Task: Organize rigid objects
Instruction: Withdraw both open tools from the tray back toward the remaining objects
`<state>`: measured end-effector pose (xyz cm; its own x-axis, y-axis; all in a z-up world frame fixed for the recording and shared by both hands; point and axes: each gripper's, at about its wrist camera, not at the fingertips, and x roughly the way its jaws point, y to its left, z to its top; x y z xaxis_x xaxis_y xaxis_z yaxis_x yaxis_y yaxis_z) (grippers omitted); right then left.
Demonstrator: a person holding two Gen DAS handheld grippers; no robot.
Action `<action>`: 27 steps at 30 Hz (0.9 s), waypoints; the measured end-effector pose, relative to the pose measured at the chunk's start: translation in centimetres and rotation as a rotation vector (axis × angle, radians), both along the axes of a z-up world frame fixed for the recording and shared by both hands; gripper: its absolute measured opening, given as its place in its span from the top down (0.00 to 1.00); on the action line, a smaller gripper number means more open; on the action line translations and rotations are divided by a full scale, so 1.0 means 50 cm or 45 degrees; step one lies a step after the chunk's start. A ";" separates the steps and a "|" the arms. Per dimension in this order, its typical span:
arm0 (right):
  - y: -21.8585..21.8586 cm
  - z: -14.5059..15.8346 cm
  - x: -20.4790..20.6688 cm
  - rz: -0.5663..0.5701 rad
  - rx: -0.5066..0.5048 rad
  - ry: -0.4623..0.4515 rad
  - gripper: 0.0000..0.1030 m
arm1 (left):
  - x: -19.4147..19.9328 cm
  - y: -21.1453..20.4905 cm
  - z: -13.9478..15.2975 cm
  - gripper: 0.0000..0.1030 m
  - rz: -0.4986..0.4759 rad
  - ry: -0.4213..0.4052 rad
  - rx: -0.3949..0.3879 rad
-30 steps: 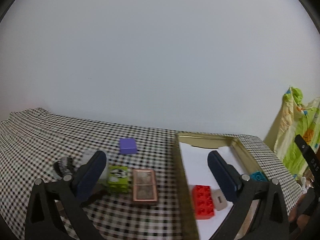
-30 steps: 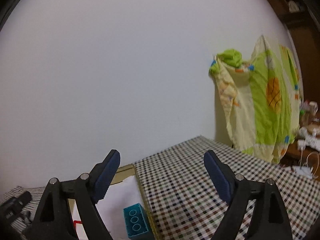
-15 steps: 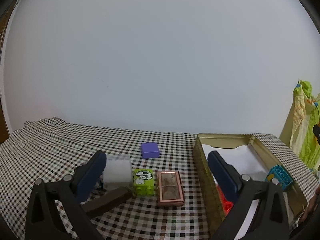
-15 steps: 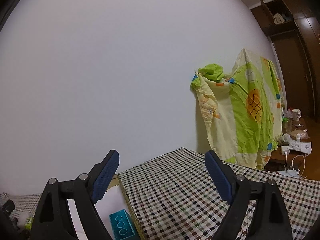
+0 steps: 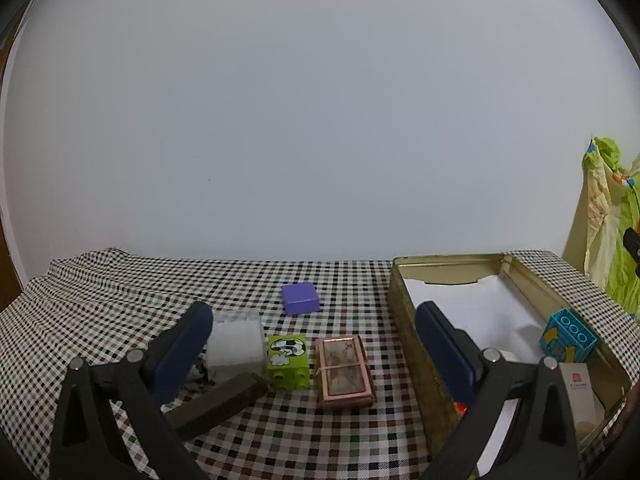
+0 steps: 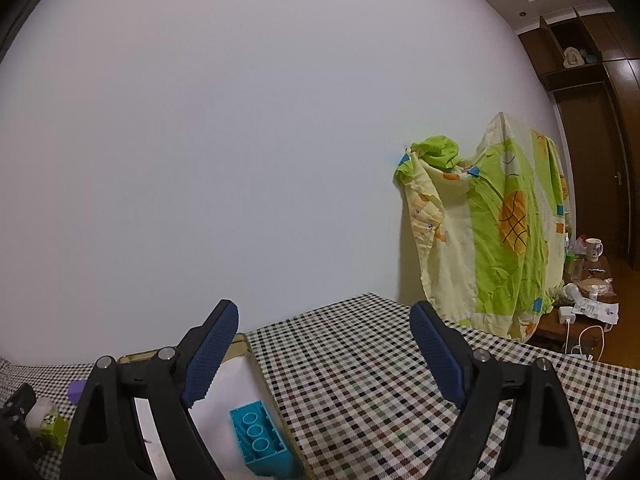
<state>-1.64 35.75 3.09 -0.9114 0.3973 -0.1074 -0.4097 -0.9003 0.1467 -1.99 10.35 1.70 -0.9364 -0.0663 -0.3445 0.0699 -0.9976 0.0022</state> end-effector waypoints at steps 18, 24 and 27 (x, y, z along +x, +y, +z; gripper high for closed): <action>-0.062 0.007 0.030 -0.002 0.007 0.012 0.13 | 0.020 -0.059 -0.010 0.01 -0.022 -0.064 0.047; -0.116 0.004 0.032 0.080 -0.045 -0.022 0.13 | 0.020 -0.105 -0.016 0.00 -0.013 -0.090 0.054; -0.152 0.001 0.023 0.131 -0.060 -0.056 0.13 | 0.021 -0.133 -0.018 0.00 0.002 -0.093 0.057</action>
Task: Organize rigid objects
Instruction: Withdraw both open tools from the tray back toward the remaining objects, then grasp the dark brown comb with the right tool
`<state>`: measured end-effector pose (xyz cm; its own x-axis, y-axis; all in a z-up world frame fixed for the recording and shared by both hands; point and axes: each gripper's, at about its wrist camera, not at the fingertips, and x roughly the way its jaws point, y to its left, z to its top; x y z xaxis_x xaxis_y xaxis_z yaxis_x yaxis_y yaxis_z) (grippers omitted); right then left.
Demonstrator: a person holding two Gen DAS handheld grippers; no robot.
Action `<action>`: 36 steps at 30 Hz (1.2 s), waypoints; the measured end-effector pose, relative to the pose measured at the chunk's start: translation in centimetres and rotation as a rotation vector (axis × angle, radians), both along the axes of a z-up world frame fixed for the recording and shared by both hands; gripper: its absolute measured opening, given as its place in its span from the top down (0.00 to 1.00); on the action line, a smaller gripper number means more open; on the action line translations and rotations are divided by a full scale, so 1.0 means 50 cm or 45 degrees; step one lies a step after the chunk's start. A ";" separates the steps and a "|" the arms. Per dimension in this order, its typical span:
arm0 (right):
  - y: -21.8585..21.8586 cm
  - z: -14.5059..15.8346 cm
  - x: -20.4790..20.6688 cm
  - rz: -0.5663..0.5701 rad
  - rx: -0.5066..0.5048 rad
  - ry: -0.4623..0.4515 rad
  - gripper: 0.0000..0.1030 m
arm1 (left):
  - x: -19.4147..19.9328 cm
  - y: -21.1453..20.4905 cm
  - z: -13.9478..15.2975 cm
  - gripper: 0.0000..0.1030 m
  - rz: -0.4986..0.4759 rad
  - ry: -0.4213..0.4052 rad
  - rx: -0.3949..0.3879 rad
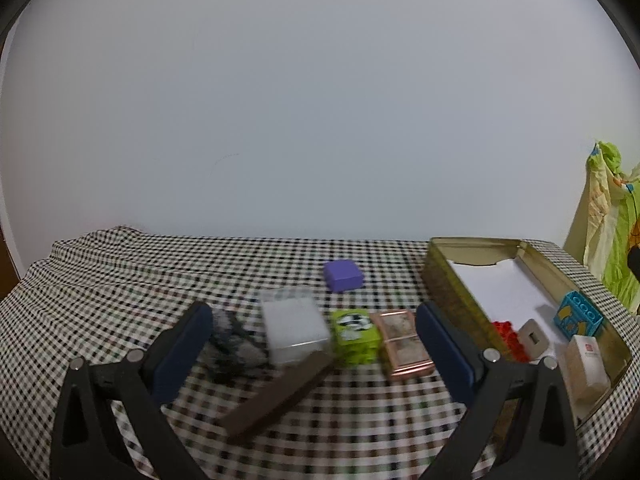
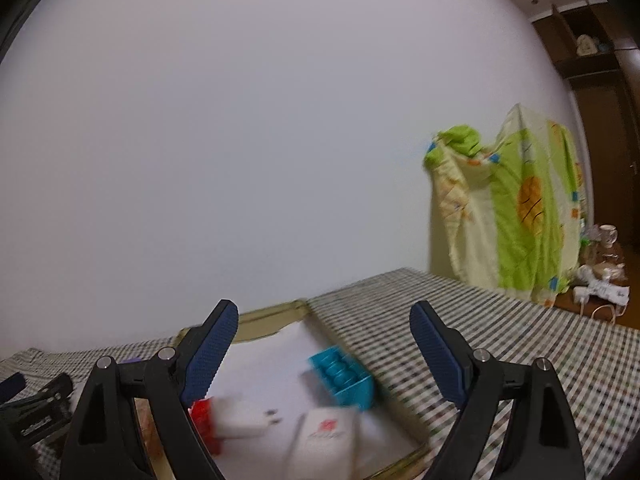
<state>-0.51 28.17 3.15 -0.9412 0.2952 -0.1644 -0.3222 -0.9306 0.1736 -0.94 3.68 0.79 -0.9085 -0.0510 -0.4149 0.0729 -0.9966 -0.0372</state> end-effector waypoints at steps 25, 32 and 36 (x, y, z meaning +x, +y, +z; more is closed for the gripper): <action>-0.297 -0.033 -0.107 0.443 -0.059 -0.291 0.13 | -0.021 -0.315 -0.043 0.01 0.353 -0.137 0.152; -0.393 -0.071 -0.158 0.599 -0.153 -0.505 0.13 | -0.026 -0.368 -0.049 0.01 0.406 -0.182 0.155; -0.439 -0.085 -0.175 0.620 -0.136 -0.590 0.13 | -0.034 -0.376 -0.048 0.01 0.448 -0.202 0.090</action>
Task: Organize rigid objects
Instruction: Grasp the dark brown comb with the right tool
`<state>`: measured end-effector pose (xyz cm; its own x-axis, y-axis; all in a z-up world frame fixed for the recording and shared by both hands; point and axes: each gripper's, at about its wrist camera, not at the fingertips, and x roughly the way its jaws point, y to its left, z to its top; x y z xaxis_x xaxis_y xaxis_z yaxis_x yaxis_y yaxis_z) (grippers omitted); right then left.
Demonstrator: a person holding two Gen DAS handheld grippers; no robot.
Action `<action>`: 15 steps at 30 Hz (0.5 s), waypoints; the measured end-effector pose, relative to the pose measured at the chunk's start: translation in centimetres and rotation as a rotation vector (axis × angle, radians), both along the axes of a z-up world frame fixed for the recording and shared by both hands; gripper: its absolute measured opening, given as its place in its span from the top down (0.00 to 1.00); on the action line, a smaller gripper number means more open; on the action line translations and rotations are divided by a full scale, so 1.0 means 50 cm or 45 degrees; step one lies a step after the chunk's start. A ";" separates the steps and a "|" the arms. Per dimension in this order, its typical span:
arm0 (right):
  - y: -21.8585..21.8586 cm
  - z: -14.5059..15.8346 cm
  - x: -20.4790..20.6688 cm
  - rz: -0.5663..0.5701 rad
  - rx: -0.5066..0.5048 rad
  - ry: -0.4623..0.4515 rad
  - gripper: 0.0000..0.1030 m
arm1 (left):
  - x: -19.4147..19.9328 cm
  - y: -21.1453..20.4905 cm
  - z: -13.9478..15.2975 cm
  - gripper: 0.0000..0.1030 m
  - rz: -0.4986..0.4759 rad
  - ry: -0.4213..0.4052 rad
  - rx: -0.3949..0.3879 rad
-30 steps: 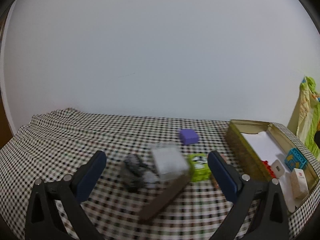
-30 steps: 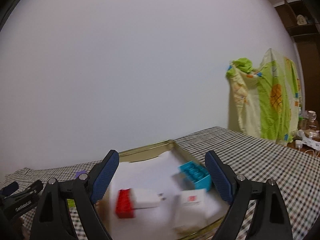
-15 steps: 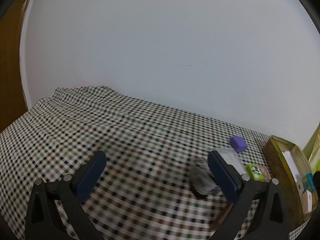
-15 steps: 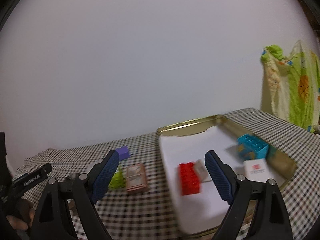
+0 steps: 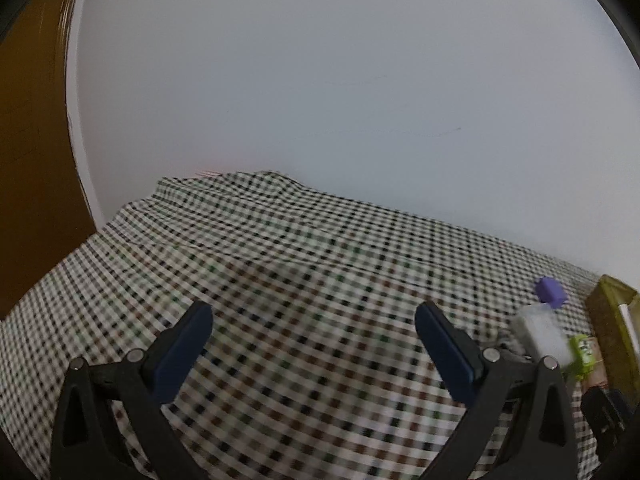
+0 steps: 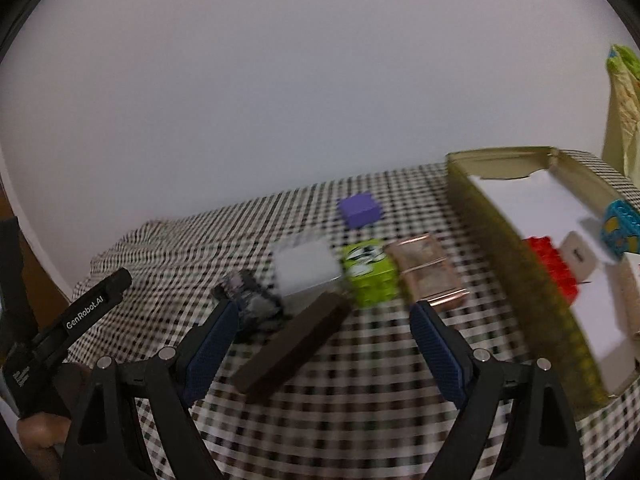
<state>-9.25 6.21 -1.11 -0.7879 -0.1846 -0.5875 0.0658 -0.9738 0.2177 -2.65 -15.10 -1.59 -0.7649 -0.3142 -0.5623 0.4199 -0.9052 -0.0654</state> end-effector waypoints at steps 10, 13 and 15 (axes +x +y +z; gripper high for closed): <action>-0.047 -0.055 -0.064 0.014 0.096 -0.266 0.26 | -0.012 0.015 -0.001 0.01 -0.035 -0.053 0.012; -0.053 -0.054 -0.058 0.069 0.103 -0.255 0.39 | -0.013 0.012 -0.002 0.01 -0.060 -0.066 0.036; -0.053 -0.054 -0.058 0.116 0.141 -0.255 0.47 | -0.013 0.009 -0.006 0.01 -0.062 -0.073 0.044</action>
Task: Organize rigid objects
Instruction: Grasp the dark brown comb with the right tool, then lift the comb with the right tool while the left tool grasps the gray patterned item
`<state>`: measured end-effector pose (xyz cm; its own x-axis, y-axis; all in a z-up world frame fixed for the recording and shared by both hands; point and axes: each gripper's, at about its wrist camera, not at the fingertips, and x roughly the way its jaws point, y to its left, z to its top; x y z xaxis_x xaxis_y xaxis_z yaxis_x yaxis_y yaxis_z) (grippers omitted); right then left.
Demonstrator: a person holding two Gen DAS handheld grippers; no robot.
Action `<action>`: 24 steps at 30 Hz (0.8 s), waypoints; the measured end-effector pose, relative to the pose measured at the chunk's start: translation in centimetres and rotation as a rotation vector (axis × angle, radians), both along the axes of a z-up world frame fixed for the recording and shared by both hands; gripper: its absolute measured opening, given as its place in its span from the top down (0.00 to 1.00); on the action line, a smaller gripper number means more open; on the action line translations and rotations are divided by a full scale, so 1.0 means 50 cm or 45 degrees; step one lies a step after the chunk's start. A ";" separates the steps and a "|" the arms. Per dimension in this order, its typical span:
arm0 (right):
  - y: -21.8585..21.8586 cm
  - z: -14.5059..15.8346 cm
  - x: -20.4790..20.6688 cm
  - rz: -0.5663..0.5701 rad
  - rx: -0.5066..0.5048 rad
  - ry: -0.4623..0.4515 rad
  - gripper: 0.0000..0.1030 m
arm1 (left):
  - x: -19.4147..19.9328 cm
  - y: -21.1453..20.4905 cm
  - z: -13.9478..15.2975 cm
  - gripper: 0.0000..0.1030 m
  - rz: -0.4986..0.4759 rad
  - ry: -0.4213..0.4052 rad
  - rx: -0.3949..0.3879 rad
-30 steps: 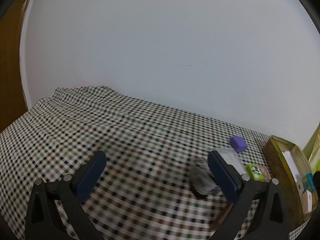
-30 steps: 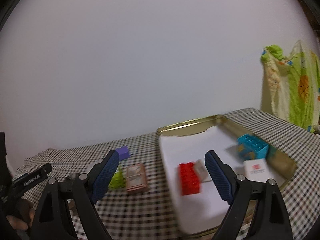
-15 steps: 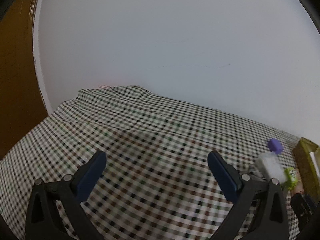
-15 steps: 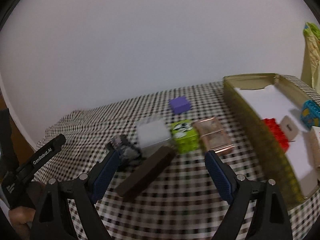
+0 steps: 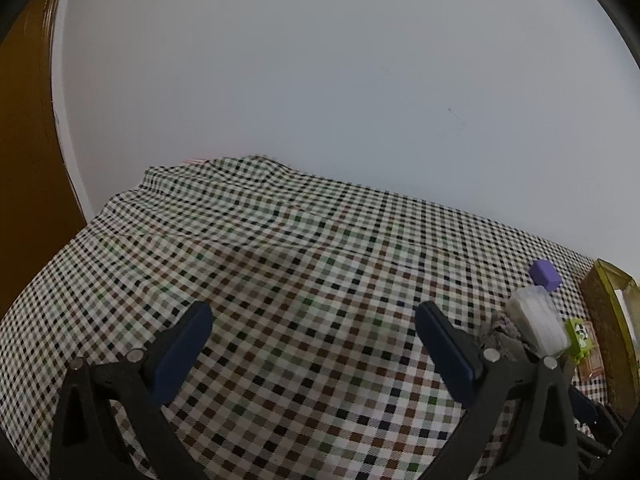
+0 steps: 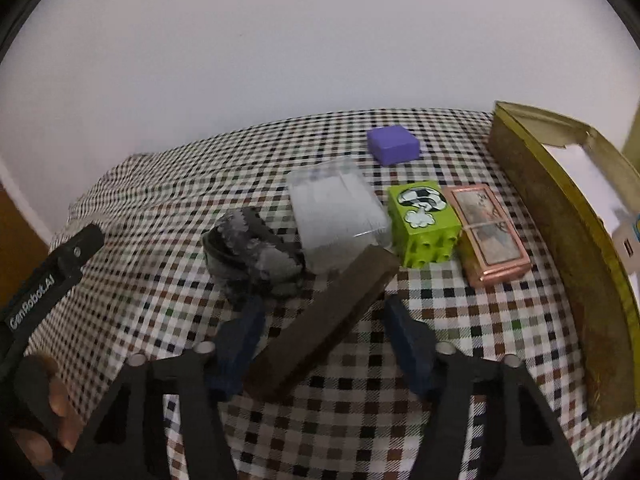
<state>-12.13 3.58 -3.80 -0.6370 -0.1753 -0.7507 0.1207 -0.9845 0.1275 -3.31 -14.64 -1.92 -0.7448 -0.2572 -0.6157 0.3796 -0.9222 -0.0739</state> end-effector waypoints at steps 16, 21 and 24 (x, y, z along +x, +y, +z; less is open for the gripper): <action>0.121 0.034 0.048 0.291 -0.160 0.090 0.83 | -0.014 0.032 -0.017 0.01 -0.228 0.003 0.136; 0.143 0.085 0.087 0.275 -0.201 0.273 0.83 | -0.021 0.076 -0.013 0.01 -0.299 0.004 0.196; 0.154 0.107 0.096 0.208 -0.179 0.381 0.83 | -0.046 0.124 -0.017 0.02 -0.330 -0.044 0.212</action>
